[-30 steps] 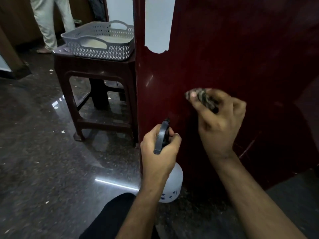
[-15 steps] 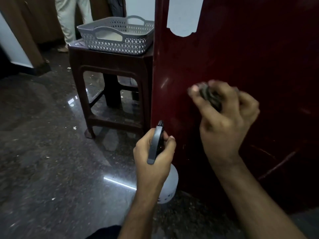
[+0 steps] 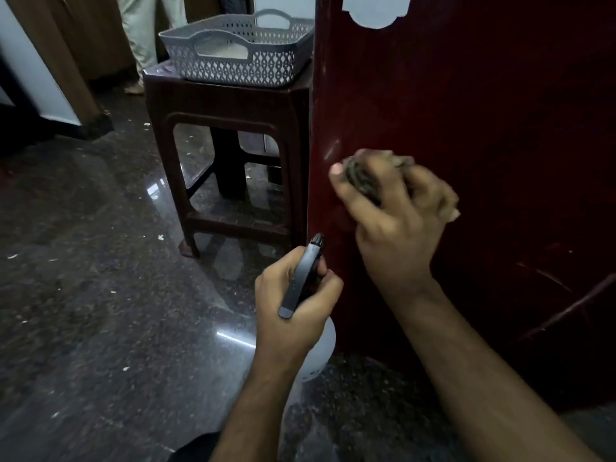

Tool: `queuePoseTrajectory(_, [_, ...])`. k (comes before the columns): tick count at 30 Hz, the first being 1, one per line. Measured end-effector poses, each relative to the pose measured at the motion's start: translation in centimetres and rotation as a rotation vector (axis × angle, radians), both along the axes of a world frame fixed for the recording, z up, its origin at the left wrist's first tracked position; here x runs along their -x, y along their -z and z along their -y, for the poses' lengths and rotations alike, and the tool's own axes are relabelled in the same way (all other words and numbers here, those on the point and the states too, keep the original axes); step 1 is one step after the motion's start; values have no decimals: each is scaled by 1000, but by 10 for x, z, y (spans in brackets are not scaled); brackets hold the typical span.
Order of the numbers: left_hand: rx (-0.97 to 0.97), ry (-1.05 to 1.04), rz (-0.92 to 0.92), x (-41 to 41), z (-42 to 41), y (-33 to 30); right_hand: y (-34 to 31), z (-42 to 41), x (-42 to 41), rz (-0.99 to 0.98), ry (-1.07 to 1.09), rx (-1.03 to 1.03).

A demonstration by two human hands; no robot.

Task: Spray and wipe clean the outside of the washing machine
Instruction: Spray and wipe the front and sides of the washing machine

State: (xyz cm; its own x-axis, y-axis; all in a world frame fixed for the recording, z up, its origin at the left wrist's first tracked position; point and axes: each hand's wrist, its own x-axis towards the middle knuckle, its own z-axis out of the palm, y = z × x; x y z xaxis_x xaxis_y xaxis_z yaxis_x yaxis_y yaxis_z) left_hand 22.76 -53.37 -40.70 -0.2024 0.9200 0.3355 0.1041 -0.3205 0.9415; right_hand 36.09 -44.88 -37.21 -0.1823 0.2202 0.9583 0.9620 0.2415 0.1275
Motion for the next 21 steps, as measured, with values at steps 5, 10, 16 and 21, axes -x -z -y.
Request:
queuePoseTrajectory(5, [44, 72, -13, 1, -3, 4, 62, 16, -13, 302, -101, 247])
queuePoseTrajectory(10, [17, 15, -54, -4, -5, 5, 47, 39, -53, 112, 84, 127])
queuePoseTrajectory(16, [71, -42, 111, -17, -10, 5, 21, 8, -19, 44, 12, -7])
queuePoseTrajectory(21, [85, 49, 86, -19, -11, 12, 87, 31, -59, 402, -79, 232])
